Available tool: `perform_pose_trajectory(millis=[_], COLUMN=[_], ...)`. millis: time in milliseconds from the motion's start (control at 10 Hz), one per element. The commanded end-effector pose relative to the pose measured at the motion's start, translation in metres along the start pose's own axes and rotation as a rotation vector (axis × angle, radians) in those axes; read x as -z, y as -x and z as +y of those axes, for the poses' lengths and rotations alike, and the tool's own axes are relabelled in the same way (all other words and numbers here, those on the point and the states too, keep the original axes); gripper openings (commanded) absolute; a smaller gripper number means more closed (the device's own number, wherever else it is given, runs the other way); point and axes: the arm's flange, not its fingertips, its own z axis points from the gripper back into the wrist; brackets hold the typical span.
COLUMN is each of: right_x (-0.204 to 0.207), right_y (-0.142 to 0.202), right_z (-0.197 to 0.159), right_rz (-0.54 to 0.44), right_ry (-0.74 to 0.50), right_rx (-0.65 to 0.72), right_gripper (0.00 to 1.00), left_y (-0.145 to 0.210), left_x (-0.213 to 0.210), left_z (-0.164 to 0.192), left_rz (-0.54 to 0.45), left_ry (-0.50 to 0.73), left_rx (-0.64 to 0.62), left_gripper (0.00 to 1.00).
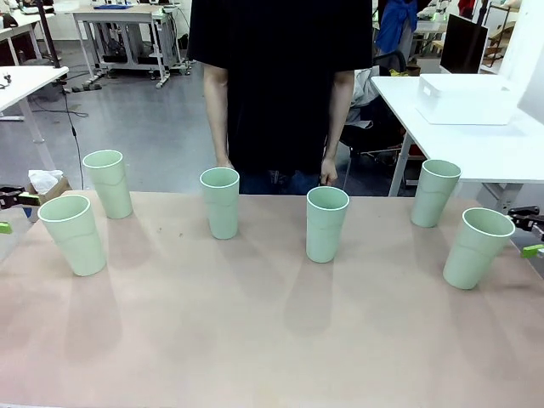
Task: Stack the cups and store them in the basket.
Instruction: Pick up two Reusable plastic cups , one in each hand.
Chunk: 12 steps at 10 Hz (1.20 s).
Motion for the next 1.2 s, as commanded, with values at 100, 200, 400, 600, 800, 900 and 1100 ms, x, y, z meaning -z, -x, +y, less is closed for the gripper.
perform_pose_trajectory(millis=[100,200,400,600,800,900,1100], right_x=[0.001,0.005,0.010,0.013,0.016,0.016,0.019], right_y=[0.005,0.007,0.007,0.007,0.008,0.009,0.011], right_z=[-0.003,-0.003,0.000,0.001,0.002,0.002,0.002], right_rz=[-0.045,-0.058,-0.081,-0.098,-0.112,-0.115,-0.119], right_ry=[-0.027,-0.025,-0.018,-0.014,-0.013,-0.011,-0.010], right_rx=[-0.032,-0.033,-0.044,-0.042,-0.036,-0.034,-0.034], right_gripper=[1.00,1.00,1.00,1.00,1.00,1.00,1.00], left_y=[0.006,0.010,0.015,0.019,0.021,0.023,0.026], left_x=[0.003,0.006,0.014,0.021,0.027,0.029,0.034], left_z=[0.005,0.005,0.007,0.008,0.008,0.009,0.010], left_rz=[-0.054,-0.073,-0.096,-0.097,-0.093,-0.093,-0.092], left_ry=[0.024,0.020,0.027,0.030,0.041,0.049,0.053], left_rx=[0.033,0.028,0.024,0.019,0.022,0.022,0.025], left_gripper=[1.00,1.00,1.00,1.00,1.00,1.00,1.00])
